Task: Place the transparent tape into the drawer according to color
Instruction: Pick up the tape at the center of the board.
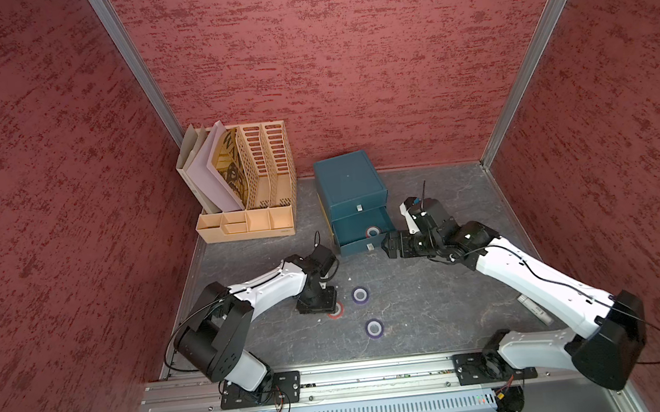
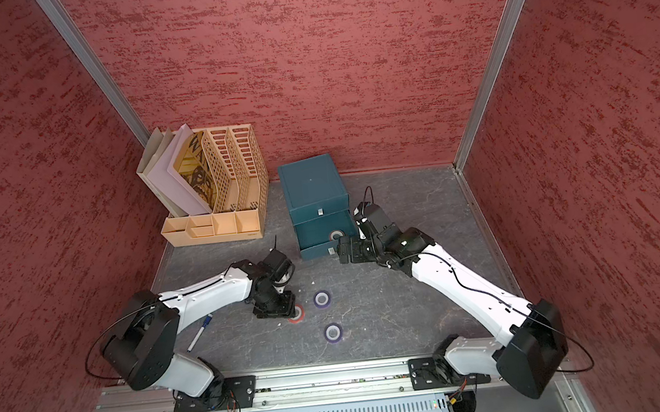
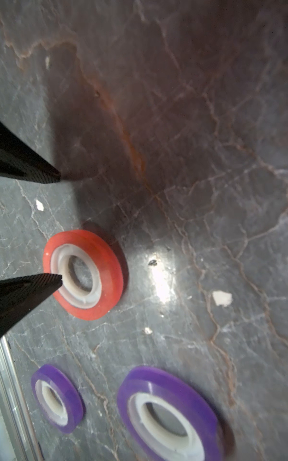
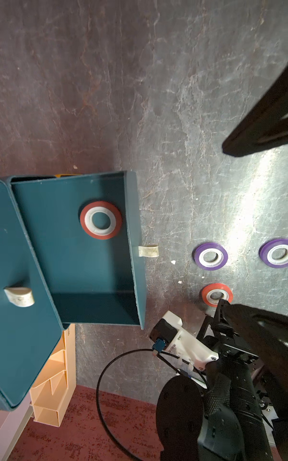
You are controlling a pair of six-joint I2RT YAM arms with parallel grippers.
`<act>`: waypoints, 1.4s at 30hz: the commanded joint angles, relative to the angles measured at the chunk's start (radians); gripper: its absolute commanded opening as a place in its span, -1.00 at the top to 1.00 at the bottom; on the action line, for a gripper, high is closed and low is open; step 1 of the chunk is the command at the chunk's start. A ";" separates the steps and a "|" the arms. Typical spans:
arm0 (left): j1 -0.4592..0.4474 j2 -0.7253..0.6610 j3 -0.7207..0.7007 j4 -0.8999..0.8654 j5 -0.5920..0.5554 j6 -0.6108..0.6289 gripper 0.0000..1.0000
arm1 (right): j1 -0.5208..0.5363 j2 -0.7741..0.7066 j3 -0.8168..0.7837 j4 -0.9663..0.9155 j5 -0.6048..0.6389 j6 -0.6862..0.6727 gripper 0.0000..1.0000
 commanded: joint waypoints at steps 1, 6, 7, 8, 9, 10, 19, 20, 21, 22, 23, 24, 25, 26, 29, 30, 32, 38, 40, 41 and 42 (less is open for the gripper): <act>-0.013 0.021 0.023 0.026 -0.041 -0.001 -0.16 | -0.014 -0.027 -0.014 -0.013 -0.009 0.017 -0.97; -0.029 0.030 0.022 0.041 -0.072 -0.011 -0.06 | -0.018 -0.031 -0.021 -0.014 -0.010 0.017 -0.97; -0.031 0.031 0.021 0.043 -0.075 -0.014 -0.04 | -0.019 -0.032 -0.021 -0.014 -0.009 0.016 -0.97; -0.034 0.035 0.021 0.044 -0.084 -0.018 -0.02 | -0.020 -0.032 -0.022 -0.015 -0.009 0.015 -0.97; -0.037 0.035 0.018 0.048 -0.085 -0.018 -0.01 | -0.020 -0.032 -0.022 -0.014 -0.010 0.015 -0.97; -0.039 0.036 0.017 0.051 -0.085 -0.020 -0.01 | -0.022 -0.032 -0.021 -0.016 -0.011 0.015 -0.97; -0.078 0.074 0.007 0.089 -0.106 -0.051 0.10 | -0.029 -0.034 -0.021 -0.022 -0.010 0.012 -0.97; -0.081 0.079 0.004 0.094 -0.105 -0.054 0.13 | -0.029 -0.037 -0.021 -0.024 -0.010 0.013 -0.97; -0.083 0.081 0.003 0.097 -0.110 -0.058 0.16 | -0.030 -0.038 -0.021 -0.027 -0.009 0.012 -0.97; -0.085 0.083 0.001 0.101 -0.111 -0.061 0.18 | -0.030 -0.041 -0.022 -0.028 -0.007 0.012 -0.97; -0.085 0.086 0.000 0.103 -0.112 -0.063 0.20 | -0.031 -0.042 -0.024 -0.029 -0.007 0.012 -0.97; -0.086 0.087 -0.003 0.105 -0.111 -0.065 0.23 | -0.031 -0.043 -0.024 -0.032 -0.005 0.010 -0.97; -0.088 0.088 -0.004 0.107 -0.112 -0.065 0.26 | -0.031 -0.043 -0.024 -0.033 -0.006 0.014 -0.97; -0.088 0.089 -0.007 0.107 -0.112 -0.067 0.31 | -0.032 -0.047 -0.027 -0.032 -0.007 0.014 -0.97; -0.090 0.090 -0.012 0.111 -0.114 -0.071 0.47 | -0.033 -0.053 -0.036 -0.031 -0.010 0.017 -0.97; -0.090 0.091 -0.015 0.112 -0.112 -0.073 0.54 | -0.033 -0.056 -0.041 -0.029 -0.011 0.018 -0.97; -0.090 0.093 -0.016 0.115 -0.110 -0.075 0.65 | -0.033 -0.058 -0.046 -0.028 -0.013 0.021 -0.97; -0.091 0.088 -0.009 0.103 -0.110 -0.076 1.00 | -0.036 -0.071 -0.073 -0.025 -0.016 0.029 -0.97; -0.091 0.078 -0.004 0.093 -0.111 -0.077 1.00 | -0.038 -0.077 -0.085 -0.022 -0.015 0.033 -0.97; -0.091 0.070 -0.001 0.086 -0.113 -0.077 1.00 | -0.039 -0.079 -0.091 -0.020 -0.018 0.035 -0.97; -0.091 0.063 0.004 0.079 -0.115 -0.078 1.00 | -0.041 -0.082 -0.096 -0.018 -0.019 0.038 -0.97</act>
